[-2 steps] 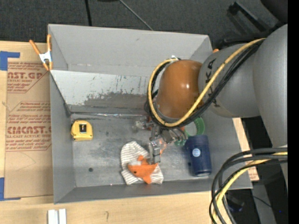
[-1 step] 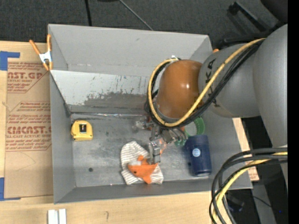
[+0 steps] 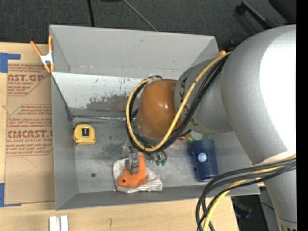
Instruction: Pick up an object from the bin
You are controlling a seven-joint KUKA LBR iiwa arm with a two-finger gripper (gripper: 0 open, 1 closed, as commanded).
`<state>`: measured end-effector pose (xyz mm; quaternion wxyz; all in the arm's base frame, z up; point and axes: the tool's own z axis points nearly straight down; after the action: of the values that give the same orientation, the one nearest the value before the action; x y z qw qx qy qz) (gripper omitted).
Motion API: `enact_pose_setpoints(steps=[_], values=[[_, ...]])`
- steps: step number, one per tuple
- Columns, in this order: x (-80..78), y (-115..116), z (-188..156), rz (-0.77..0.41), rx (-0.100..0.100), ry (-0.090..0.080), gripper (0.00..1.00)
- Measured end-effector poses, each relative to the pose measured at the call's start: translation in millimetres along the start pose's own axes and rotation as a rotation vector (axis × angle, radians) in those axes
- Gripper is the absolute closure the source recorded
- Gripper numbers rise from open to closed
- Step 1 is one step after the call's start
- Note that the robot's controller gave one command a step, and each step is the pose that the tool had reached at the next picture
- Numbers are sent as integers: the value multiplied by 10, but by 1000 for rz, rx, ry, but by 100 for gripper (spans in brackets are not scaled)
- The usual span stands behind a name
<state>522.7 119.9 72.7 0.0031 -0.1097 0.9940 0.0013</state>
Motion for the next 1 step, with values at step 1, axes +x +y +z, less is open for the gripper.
enact_pose_setpoints(steps=[1], values=[[0, 0, 0, 0, 0, 0, 100]])
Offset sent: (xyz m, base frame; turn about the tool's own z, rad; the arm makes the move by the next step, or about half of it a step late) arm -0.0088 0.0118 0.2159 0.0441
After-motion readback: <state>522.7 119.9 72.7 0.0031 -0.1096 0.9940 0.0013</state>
